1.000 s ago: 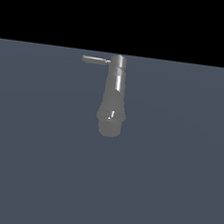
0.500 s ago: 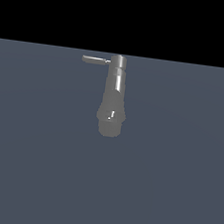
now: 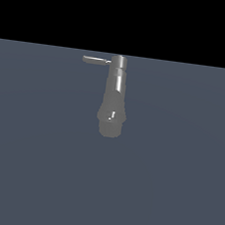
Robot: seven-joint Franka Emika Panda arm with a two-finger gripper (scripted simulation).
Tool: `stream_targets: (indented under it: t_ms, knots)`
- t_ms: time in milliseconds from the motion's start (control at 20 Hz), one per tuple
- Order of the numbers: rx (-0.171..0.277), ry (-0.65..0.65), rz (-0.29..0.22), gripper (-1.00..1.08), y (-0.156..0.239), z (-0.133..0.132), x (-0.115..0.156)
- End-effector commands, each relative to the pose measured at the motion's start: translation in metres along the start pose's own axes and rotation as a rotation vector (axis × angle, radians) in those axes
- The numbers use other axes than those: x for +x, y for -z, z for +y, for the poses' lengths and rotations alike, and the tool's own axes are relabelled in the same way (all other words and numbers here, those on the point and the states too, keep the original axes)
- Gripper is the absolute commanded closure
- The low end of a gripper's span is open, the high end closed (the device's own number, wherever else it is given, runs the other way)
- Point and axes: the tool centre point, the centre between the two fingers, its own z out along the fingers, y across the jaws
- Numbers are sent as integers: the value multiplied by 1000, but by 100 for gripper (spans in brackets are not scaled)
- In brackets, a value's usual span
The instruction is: Turn on the faucet by rotating a designated handle.
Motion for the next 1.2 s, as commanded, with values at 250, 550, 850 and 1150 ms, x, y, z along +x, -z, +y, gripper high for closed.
stream_targets:
  t_ms: [250, 550, 850, 1150]
  knots:
    - [-33, -153, -9, 108, -10, -13, 38]
    - [-56, -280, -13, 108, -23, -26, 71]
    - [-75, -405, -16, 108, -40, -41, 103]
    - [-88, -528, -18, 108, -60, -56, 133]
